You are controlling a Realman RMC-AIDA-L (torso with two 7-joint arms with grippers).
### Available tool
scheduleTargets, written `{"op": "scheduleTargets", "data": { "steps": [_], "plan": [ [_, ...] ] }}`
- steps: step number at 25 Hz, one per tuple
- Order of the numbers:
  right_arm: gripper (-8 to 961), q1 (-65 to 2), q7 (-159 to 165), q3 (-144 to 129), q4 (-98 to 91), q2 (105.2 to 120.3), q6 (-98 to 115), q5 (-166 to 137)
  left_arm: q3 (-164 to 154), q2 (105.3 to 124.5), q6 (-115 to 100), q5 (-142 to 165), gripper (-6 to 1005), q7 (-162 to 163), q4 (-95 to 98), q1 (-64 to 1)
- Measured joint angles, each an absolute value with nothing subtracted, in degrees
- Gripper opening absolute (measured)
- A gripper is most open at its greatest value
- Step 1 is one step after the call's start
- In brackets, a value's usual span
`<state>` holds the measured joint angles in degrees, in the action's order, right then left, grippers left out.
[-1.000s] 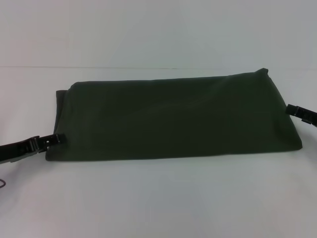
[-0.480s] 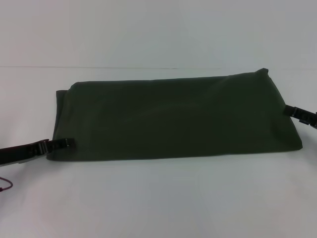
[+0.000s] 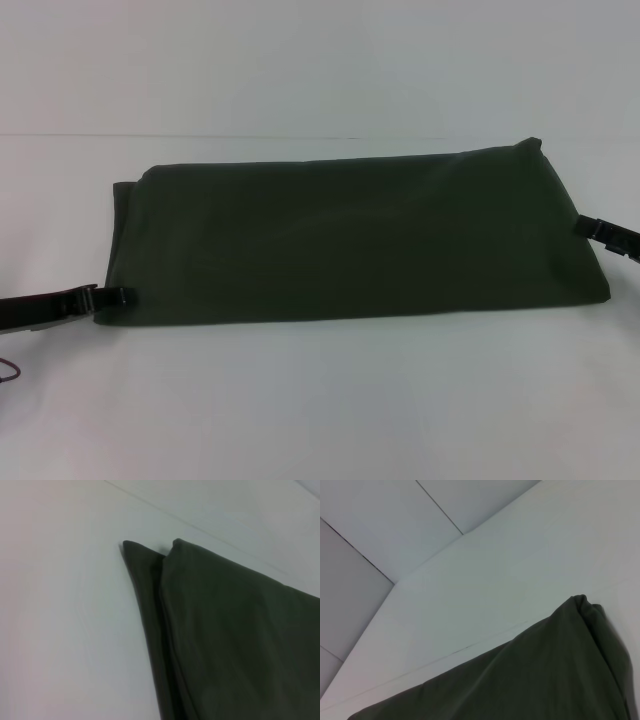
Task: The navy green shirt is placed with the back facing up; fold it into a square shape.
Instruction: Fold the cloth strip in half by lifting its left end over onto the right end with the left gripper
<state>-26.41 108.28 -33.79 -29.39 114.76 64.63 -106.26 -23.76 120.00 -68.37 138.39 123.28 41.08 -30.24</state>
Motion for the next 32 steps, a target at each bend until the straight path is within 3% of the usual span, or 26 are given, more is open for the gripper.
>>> {"op": "scheduleTargets", "data": {
  "steps": [11,13,16,23,27,32],
  "plan": [
    [886,-26.37,108.38,-34.07,-29.48,114.20,65.17,-106.26,-24.04,119.99,-67.89,138.87,218,123.57,41.14,-30.65],
    [884,-26.42,108.80,-34.45,-29.57,113.69,65.58,-106.35,-24.07,119.98,-67.97,138.89,142,123.58,41.14,-30.71],
    [881,-26.95,112.60,-34.91,-30.89,111.78,67.61,-109.45,-24.08,119.96,-68.02,138.95,29,123.58,41.14,-30.75],
    [874,-33.06,134.74,-36.16,-34.19,106.26,70.31,-130.04,-24.08,119.73,-68.88,139.04,6,123.57,41.14,-31.35],
    [869,-36.89,139.17,-36.37,-34.19,105.82,70.96,-137.20,-24.08,119.70,-68.90,139.05,6,123.58,41.13,-31.55],
    [864,-41.05,141.58,-38.14,-33.00,106.74,68.80,-143.22,-24.08,119.61,-68.91,139.03,6,124.12,41.13,-31.67]
  ]
}}
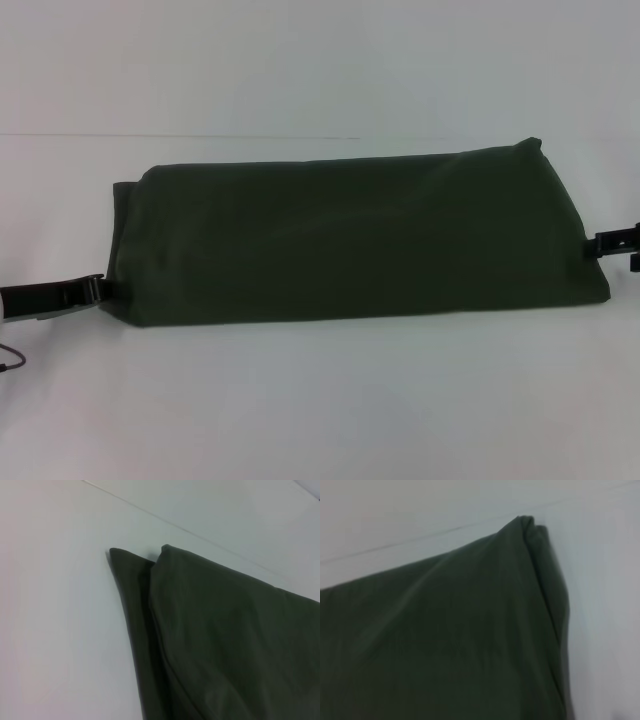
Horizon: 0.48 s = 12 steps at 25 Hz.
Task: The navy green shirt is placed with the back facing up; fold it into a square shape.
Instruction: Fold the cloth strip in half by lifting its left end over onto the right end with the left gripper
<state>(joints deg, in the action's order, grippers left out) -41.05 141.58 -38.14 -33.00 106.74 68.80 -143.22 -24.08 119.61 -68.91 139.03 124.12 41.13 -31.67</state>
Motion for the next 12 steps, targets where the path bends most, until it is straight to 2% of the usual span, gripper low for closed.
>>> {"op": "scheduleTargets", "data": {
  "steps": [12],
  "plan": [
    [852,-42.75,143.34,-41.34,-31.93,109.27,64.90,-145.13,-24.08,119.43,-69.60,139.03,5,124.21,41.22,-32.14]
  ]
}}
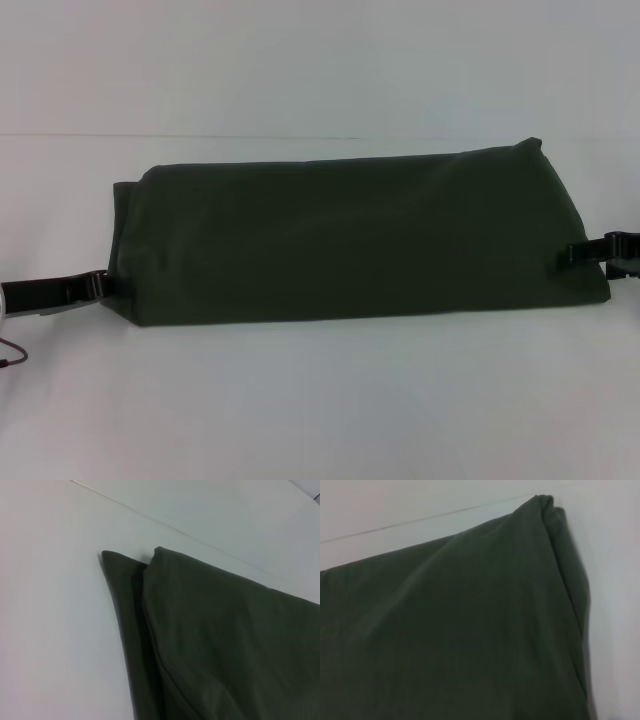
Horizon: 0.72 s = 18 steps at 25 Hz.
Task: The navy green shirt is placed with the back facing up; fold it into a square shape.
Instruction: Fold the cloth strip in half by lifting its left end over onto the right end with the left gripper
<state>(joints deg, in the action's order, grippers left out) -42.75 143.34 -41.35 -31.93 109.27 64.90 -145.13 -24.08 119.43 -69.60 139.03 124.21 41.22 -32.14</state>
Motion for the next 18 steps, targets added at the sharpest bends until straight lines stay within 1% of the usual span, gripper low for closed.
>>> {"op": "scheduleTargets", "data": {
  "steps": [3,12,18],
  "plan": [
    [849,-42.79,143.35,-41.37,-31.91,109.60,64.87,-145.17,-24.08,119.43,-69.61,138.99,5,124.26,41.22,-32.29],
    [839,-42.34,143.40,-41.40,-31.90,109.70,65.13,-145.24,-24.08,119.35,-69.61,138.96,6,124.37,41.22,-32.51],
    [833,-42.38,143.29,-41.48,-31.90,110.17,65.29,-145.28,-24.08,119.34,-69.61,138.95,6,124.37,41.22,-32.64]
  ]
}}
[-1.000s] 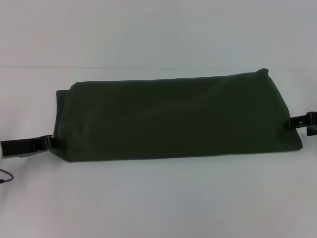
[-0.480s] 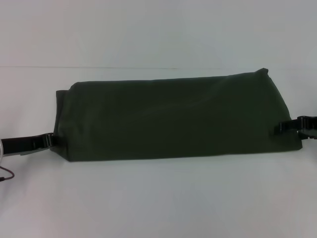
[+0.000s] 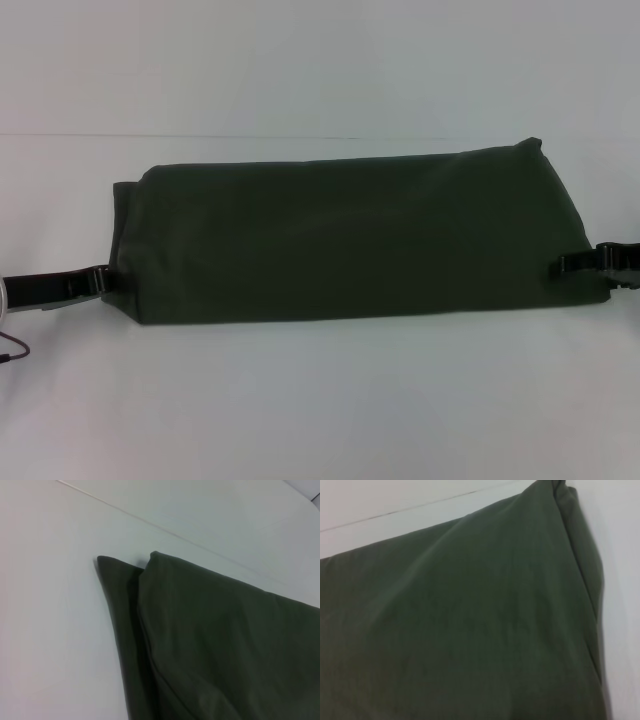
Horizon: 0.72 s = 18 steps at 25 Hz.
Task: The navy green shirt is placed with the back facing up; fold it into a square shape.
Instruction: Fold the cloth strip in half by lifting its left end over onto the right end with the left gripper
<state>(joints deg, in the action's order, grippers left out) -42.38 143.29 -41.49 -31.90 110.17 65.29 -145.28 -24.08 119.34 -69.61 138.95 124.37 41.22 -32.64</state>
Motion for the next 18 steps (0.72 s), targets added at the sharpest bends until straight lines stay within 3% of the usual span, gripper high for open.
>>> {"op": "scheduleTargets", "data": {
  "steps": [8,14,18],
  "plan": [
    [825,-42.52,143.22,-41.77,-32.98,110.26,66.81,-145.31,-24.08,119.28,-69.61,138.95,6,124.37,41.22,-32.78],
    [606,-42.52,143.50,-43.71,-33.01,110.27,66.82,-145.36,-24.08,119.26,-69.61,138.95,7,124.40,41.22,-32.87],
    [515,-42.55,143.56,-43.74,-32.97,110.29,66.77,-145.37,-24.08,119.22,-69.61,138.95,7,124.43,41.22,-32.92]
  ]
}}
